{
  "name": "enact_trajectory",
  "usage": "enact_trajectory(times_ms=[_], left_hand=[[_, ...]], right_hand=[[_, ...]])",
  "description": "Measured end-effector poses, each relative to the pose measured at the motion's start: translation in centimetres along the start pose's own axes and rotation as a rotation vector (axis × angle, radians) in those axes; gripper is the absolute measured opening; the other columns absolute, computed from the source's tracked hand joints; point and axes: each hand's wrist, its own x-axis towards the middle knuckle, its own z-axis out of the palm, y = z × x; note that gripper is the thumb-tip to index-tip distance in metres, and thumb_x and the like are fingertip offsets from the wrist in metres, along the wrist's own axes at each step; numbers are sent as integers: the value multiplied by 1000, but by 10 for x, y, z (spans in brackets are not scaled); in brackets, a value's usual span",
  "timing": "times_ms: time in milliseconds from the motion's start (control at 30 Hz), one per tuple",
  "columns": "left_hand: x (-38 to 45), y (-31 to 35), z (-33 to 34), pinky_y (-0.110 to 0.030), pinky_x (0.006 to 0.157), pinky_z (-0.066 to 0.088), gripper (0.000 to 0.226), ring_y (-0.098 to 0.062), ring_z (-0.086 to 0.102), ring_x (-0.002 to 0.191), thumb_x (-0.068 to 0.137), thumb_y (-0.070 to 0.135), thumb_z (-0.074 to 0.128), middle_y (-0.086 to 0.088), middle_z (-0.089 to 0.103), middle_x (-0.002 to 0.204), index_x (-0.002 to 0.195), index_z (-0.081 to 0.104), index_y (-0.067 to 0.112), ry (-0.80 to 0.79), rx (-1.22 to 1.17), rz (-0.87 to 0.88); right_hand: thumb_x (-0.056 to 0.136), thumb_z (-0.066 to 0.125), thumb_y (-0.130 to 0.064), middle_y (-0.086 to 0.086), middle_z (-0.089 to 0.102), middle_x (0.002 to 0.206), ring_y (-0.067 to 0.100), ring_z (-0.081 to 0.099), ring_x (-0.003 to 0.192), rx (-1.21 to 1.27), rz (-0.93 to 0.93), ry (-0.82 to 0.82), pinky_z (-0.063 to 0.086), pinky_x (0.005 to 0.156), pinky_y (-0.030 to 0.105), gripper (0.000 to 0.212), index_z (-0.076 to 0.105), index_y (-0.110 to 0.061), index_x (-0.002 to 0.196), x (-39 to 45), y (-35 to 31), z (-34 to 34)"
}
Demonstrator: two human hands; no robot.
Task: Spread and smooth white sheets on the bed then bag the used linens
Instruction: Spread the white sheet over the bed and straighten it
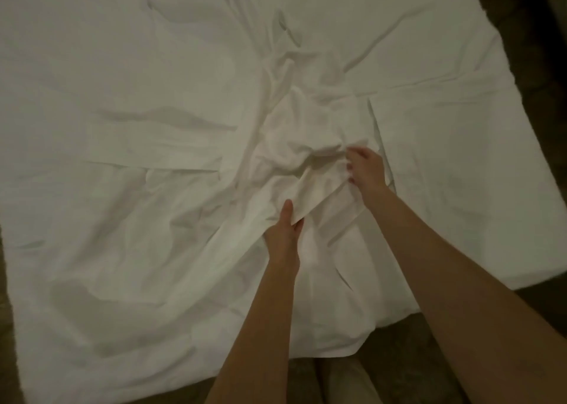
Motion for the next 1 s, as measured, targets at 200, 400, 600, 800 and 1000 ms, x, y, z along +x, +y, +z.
enact_trajectory(times_ms=[200, 400, 600, 800, 1000], left_hand=[[-15, -3, 5, -29, 72, 59, 54, -22, 67, 106, 92, 9, 62, -7, 61, 130, 143, 41, 12, -138, -32, 3], [-41, -19, -22, -27, 72, 58, 52, -22, 69, 101, 88, 10, 65, -9, 63, 127, 137, 48, 3, -111, 55, -66], [-49, -56, -13, -25, 70, 59, 39, -21, 71, 89, 93, 8, 60, -12, 67, 116, 131, 53, 3, -128, 102, -159], [-59, -117, -3, -27, 68, 60, 40, -22, 70, 84, 92, 6, 61, -14, 68, 110, 130, 53, -1, -99, 210, -285], [-45, -115, -48, -32, 68, 61, 38, -22, 63, 104, 96, 18, 54, -10, 62, 127, 134, 53, 11, 20, -98, -159]], right_hand=[[77, 75, -47, 8, 69, 91, 21, 68, 81, 248, 332, -29, 58, 66, 33, 50, 61, -6, 103, -5, 27, -21], [80, 78, -17, 10, 60, 119, 25, 62, 97, 656, 249, 102, 55, 82, 40, 63, 48, 0, 134, -2, 10, -34], [78, 81, -26, 11, 63, 113, 29, 63, 106, 724, 165, 464, 51, 95, 46, 43, 61, -2, 107, 6, 36, -102], [86, 72, -29, 8, 59, 125, 22, 62, 102, 836, 322, 604, 55, 86, 39, 57, 50, -3, 132, -18, 103, -175], [78, 81, -25, 7, 68, 108, 23, 67, 93, 1055, 432, 383, 59, 65, 36, 46, 62, -8, 116, -52, 134, -166]])
